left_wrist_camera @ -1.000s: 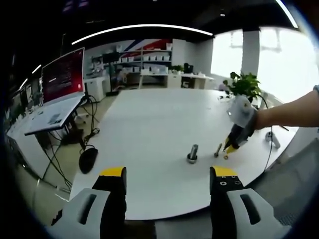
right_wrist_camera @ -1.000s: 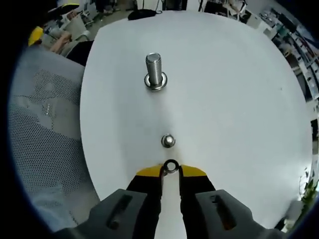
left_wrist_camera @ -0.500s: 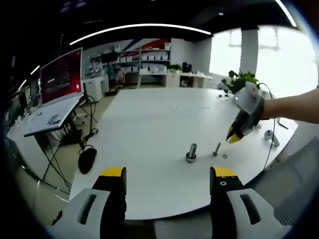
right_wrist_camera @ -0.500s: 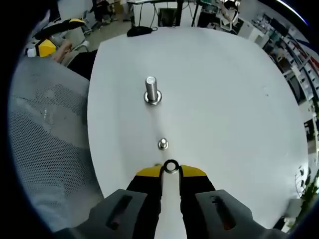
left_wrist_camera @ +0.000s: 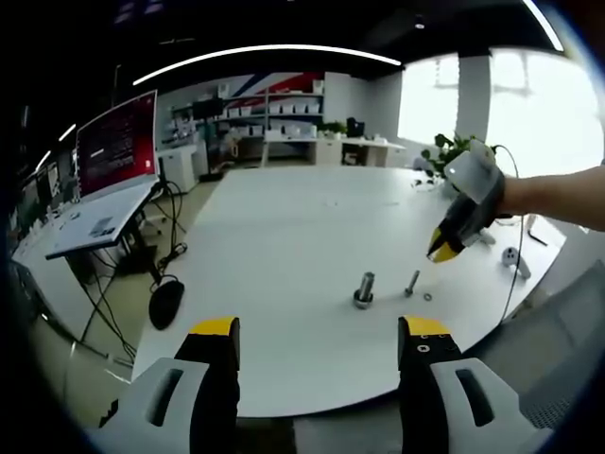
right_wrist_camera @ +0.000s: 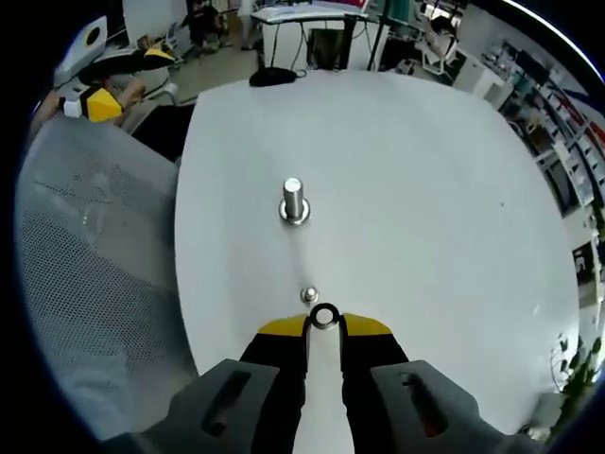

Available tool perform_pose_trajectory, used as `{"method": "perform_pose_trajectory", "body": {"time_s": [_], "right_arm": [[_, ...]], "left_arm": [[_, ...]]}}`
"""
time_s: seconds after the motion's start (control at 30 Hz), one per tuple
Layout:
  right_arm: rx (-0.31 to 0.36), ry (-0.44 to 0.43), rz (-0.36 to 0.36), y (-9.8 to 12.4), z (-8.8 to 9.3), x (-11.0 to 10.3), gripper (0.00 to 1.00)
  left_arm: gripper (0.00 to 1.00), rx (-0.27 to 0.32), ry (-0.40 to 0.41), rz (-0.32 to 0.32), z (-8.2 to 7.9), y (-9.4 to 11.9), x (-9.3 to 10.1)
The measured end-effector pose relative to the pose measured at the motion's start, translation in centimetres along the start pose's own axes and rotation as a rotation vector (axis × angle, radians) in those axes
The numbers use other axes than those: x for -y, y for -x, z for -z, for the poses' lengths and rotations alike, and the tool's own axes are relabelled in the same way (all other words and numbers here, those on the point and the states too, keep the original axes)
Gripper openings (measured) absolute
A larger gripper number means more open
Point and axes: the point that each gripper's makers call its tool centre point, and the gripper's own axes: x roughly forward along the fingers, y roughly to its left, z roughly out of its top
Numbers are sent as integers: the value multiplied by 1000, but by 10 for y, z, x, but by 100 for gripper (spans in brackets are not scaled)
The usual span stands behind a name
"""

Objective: Place the washer onto the threaded stud by aligning its center hole with the stud, sliding it down to the base, and recovering from edge contact or off-axis alignment until the washer reaches the visible bottom stop.

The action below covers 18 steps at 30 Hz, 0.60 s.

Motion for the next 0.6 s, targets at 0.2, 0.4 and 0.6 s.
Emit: {"method": "perform_pose_trajectory", "body": {"time_s": [0.2, 0.4, 0.6], "right_arm": [[-7, 38, -28, -7, -7, -8, 14], [-30, 67, -44, -15, -8, -9, 14], [-58, 95, -63, -23, -7, -10, 14]], "left_arm": [[66, -2, 1, -2, 0, -1, -1], [66, -5, 3, -6, 1, -1, -2], [67, -10, -7, -11, 1, -1, -3]]}}
